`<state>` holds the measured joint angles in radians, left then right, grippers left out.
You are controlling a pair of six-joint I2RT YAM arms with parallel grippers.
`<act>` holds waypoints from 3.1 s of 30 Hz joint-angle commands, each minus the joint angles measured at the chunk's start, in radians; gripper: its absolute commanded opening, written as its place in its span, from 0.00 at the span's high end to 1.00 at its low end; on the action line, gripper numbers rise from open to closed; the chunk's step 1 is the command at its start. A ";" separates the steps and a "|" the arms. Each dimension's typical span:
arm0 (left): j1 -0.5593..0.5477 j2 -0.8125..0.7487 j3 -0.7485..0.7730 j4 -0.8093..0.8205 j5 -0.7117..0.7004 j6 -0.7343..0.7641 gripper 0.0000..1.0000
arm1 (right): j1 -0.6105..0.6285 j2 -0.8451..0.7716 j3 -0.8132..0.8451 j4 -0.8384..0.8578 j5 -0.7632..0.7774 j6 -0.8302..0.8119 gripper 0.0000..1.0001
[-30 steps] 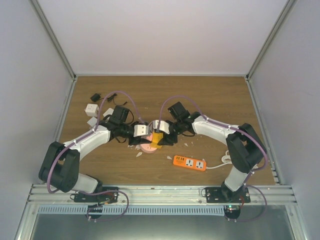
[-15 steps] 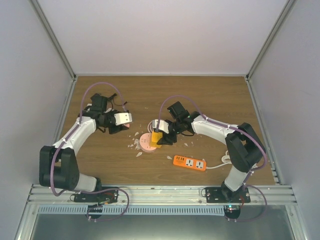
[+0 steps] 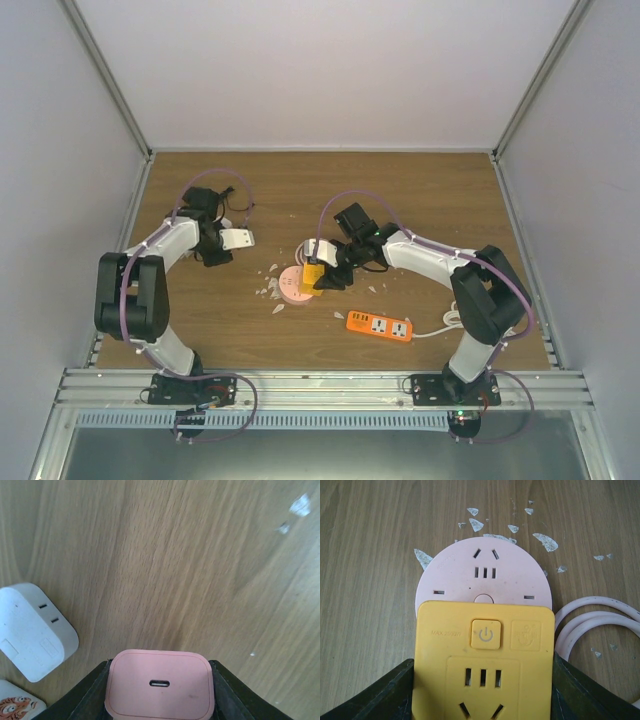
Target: Pull the plug off the socket
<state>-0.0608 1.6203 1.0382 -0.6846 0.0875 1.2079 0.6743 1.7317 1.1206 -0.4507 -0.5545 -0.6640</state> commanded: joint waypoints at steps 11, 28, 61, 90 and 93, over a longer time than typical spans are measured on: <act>-0.002 0.118 0.033 0.097 -0.203 -0.035 0.59 | 0.010 0.022 0.025 0.010 0.030 0.007 0.73; -0.012 0.067 0.117 -0.035 0.343 -0.213 0.22 | 0.013 0.013 0.031 0.011 0.029 0.010 0.68; -0.315 0.141 -0.119 0.254 0.381 -0.516 0.24 | 0.064 0.021 0.060 0.013 0.116 0.032 0.30; -0.323 0.152 -0.184 0.323 0.260 -0.549 0.32 | 0.119 0.000 0.093 -0.001 0.175 0.042 0.55; -0.325 0.149 -0.190 0.314 0.242 -0.538 0.34 | 0.119 -0.001 0.102 -0.011 0.162 0.046 0.61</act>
<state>-0.3672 1.7111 0.9085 -0.3611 0.5533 0.6353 0.7853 1.7638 1.1767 -0.4469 -0.3523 -0.6132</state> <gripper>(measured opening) 0.674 0.637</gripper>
